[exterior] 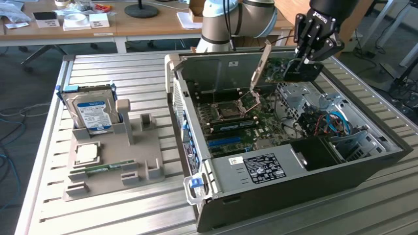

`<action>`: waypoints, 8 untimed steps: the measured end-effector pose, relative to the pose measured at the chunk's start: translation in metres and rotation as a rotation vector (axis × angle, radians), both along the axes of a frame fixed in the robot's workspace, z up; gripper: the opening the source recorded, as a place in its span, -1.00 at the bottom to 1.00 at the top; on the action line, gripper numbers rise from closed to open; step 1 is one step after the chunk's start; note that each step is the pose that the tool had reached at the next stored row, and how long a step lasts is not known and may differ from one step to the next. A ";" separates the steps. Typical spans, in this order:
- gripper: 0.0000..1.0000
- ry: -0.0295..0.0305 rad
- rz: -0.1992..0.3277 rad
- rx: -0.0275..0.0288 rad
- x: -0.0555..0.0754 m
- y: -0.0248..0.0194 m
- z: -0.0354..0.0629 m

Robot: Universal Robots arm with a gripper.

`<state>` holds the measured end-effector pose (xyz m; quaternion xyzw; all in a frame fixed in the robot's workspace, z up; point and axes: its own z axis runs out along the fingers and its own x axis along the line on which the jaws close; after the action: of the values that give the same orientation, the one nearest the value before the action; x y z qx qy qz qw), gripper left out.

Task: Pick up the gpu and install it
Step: 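Insert the gpu into the slot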

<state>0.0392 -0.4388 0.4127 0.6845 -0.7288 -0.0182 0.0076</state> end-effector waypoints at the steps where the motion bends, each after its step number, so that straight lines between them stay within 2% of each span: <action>1: -0.47 0.0000 0.004 0.0000 0.000 0.0000 0.0000; 8: -0.47 0.0000 0.019 0.0002 0.000 0.0001 -0.0003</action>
<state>0.0393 -0.4387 0.4124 0.6913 -0.7223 -0.0182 0.0077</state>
